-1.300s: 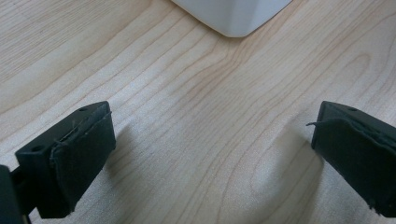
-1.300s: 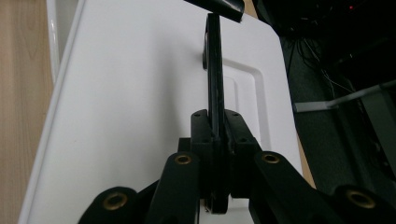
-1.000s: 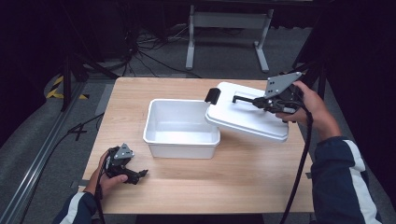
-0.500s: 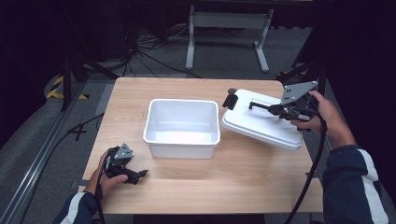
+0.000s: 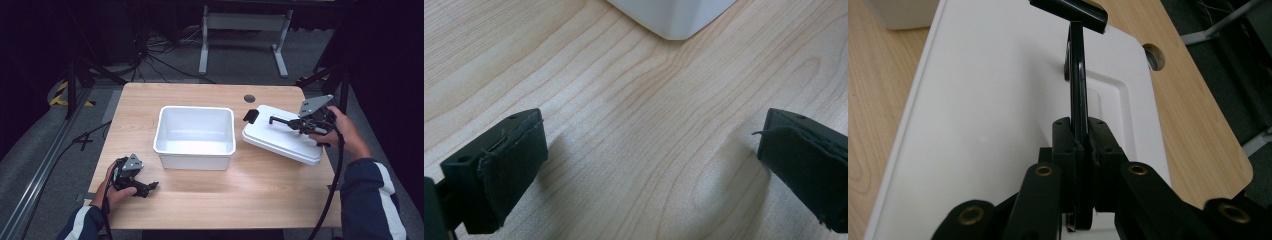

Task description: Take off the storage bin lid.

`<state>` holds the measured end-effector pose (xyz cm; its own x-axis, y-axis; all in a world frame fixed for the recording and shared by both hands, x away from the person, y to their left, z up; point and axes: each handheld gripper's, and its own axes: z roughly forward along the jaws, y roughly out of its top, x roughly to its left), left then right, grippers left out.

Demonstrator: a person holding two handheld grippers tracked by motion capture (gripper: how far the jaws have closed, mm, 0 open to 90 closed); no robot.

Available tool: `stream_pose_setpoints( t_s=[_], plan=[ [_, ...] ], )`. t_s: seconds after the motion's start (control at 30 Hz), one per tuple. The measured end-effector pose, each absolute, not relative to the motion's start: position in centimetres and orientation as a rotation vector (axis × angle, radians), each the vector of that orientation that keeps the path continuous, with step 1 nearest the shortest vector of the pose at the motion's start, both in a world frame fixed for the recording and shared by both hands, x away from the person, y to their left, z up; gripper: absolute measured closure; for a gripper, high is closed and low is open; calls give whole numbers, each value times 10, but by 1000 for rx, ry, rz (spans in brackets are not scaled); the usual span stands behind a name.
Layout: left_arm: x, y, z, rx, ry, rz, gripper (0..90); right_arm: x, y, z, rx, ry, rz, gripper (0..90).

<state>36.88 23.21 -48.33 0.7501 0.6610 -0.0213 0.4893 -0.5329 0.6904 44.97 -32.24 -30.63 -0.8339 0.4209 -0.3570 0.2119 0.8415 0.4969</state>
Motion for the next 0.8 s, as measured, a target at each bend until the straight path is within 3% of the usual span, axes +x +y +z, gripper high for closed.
stream_pose_setpoints(
  t_s=[0.8],
  plan=[
    [369,232,-483,2244,859,316,1,472,-317,-369,512,2682,561,842]
  ],
)
